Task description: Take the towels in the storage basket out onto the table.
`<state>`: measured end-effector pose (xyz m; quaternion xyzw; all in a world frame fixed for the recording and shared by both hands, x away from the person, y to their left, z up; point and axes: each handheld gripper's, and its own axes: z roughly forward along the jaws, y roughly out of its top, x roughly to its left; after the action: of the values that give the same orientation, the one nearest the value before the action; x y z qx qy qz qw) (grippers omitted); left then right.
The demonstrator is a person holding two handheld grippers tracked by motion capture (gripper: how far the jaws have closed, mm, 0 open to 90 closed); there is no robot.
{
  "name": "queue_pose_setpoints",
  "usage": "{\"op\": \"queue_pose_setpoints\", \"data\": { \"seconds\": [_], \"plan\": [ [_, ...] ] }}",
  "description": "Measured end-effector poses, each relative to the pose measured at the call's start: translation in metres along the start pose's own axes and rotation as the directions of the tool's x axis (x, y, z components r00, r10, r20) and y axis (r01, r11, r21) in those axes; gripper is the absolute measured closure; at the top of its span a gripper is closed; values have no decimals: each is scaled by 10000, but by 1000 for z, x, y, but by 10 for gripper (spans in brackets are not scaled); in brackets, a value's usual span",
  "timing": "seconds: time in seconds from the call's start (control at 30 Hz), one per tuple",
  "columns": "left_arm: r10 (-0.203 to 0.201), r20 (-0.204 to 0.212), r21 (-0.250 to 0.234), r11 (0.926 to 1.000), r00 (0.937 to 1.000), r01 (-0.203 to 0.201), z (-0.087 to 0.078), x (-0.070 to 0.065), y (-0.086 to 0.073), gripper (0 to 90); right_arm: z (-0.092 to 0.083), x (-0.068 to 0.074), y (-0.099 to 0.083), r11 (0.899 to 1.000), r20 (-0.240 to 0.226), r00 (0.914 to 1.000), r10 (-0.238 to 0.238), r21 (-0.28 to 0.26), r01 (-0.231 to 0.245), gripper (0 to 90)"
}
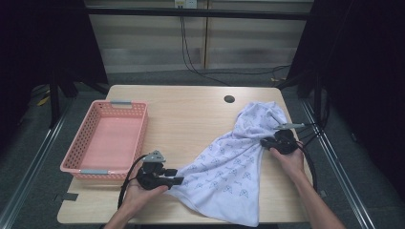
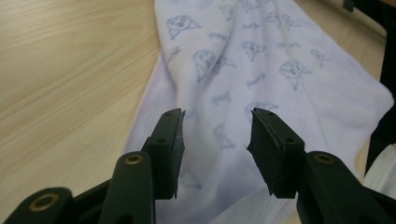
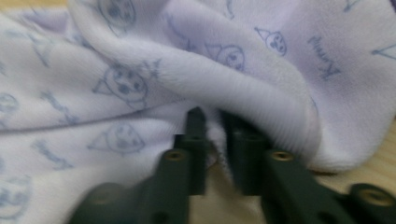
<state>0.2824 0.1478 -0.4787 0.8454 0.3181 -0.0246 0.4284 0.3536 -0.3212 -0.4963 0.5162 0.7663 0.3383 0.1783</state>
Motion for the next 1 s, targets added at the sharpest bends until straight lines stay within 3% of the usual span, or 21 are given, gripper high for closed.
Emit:
{"op": "queue_pose_setpoints", "data": {
  "seconds": [0.07, 0.1, 0.2, 0.27, 0.33, 0.37, 0.4, 0.43, 0.53, 0.63, 0.73, 0.77, 0.83, 0.87, 0.93, 1.0],
  "plan": [
    [-186, -130, 46, 9998, 9997, 187, -4, 5, -7, 541, -15, 5, 1, 9983, -290, 9995, 158, -551, -174, 607],
    [-235, -134, 83, 9997, 9996, 236, -6, 7, -8, 536, -29, 14, 1, 9957, -705, 9974, 136, -904, -200, 599],
    [-142, -135, 196, 9997, 9998, 145, -10, 5, -13, 539, -49, 38, -8, 9963, -1546, 9877, -237, -856, 105, 591],
    [-50, -84, 577, 9983, 10000, 55, -10, 2, -18, 584, -61, 62, -24, 9962, -2286, 9707, -741, -609, 617, 575],
    [50, 67, 908, 9958, 10000, -56, -8, -2, -22, 618, -66, 85, -44, 9926, -2971, 9474, -1189, -120, 1208, 556],
    [137, 48, 1244, 9921, 9999, -142, -6, -5, -25, 626, -66, 92, -51, 9910, -3086, 9428, -1261, 33, 1336, 539],
    [264, -30, 1199, 9924, 9996, -259, -6, -7, -27, 624, -65, 100, -59, 9881, -3323, 9340, -1314, 321, 1505, 522],
    [191, 163, 1219, 9923, 9997, -210, -6, -9, -29, 619, -65, 105, -63, 9852, -3460, 9281, -1379, 483, 1644, 509],
    [310, 344, 1298, 9909, 9989, -352, -9, -14, -33, 598, -65, 114, -71, 9809, -3632, 9207, -1429, 724, 1808, 451],
    [207, 483, 1226, 9921, 9986, -265, -9, -16, -34, 586, -65, 122, -75, 9672, -3445, 9145, -2123, 599, 2470, 403],
    [128, 261, 998, 9949, 9996, -153, -9, -14, -30, 560, -66, 131, -78, 9382, -2716, 9071, -3215, 386, 3440, 480],
    [156, 99, 776, 9968, 9998, -163, -11, -12, -28, 550, -66, 131, -78, 9399, -2655, 9105, -3169, 411, 3391, 534],
    [-102, -58, 197, 9998, 9999, 103, -16, -7, -25, 540, -66, 128, -77, 9470, -2430, 9224, -3002, 402, 3188, 735],
    [-147, -214, 120, 9998, 9997, 150, -18, -4, -24, 543, -65, 124, -75, 9467, -2377, 9240, -2997, 457, 3188, 828],
    [-134, -337, 247, 9996, 9993, 142, -16, -2, -24, 547, -61, 114, -70, 9554, -2513, 9299, -2685, 539, 2904, 869],
    [-18, -343, 599, 9982, 9994, 38, -10, -2, -25, 554, -59, 106, -67, 9612, -2345, 9401, -2474, 628, 2686, 872]
  ]
}}
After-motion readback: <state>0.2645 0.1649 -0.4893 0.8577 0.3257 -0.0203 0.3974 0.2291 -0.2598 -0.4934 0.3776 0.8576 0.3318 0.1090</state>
